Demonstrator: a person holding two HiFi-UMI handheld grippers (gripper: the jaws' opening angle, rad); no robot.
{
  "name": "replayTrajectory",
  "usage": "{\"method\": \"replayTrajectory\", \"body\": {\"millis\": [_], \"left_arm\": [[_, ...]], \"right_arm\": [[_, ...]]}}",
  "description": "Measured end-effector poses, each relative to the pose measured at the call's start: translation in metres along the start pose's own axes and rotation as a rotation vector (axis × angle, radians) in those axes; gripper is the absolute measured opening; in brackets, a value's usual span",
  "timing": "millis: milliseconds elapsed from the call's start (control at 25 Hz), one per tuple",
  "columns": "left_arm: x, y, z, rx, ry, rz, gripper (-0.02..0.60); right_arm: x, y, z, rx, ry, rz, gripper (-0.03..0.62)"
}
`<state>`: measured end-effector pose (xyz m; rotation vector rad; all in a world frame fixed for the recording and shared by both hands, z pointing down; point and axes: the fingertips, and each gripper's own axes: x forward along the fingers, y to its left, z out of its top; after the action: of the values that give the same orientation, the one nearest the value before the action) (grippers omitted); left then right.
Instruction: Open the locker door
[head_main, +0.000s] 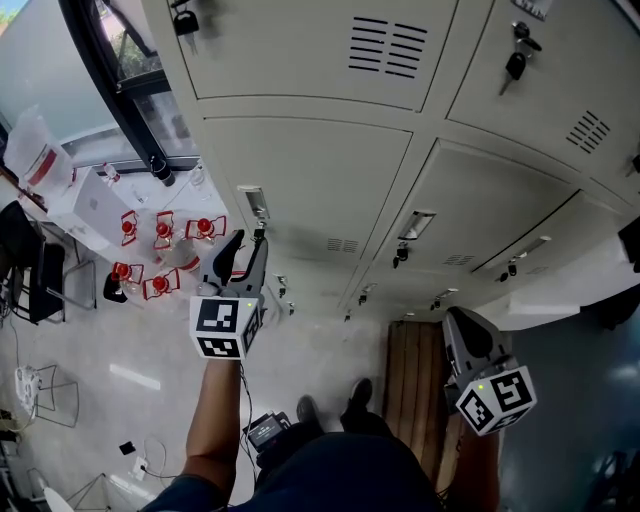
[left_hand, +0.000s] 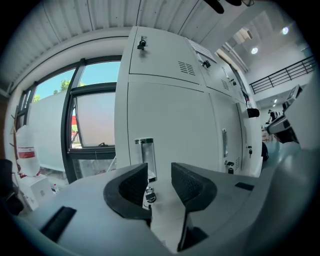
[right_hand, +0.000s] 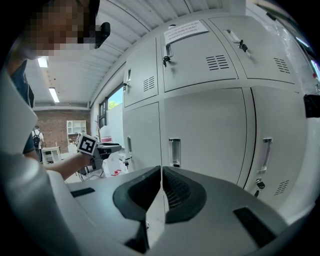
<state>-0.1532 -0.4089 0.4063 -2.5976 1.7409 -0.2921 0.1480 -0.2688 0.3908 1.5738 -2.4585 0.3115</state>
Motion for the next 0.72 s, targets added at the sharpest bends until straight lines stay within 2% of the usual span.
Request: {"method": "replayTrajectory", "body": {"millis": [200, 720], "left_arm": [[0.016, 0.012, -0.002, -0.017, 0.01, 0.059, 0.146], [0.05, 0.04, -0.015, 0.002, 0.007, 0.205, 0.146]], "right_arm": [[0.004, -0.007, -0.005, 0.002, 0.014, 0.0, 0.037], [0.011, -0.028, -0.017, 0.012, 0.049, -0.011, 0.037]]}}
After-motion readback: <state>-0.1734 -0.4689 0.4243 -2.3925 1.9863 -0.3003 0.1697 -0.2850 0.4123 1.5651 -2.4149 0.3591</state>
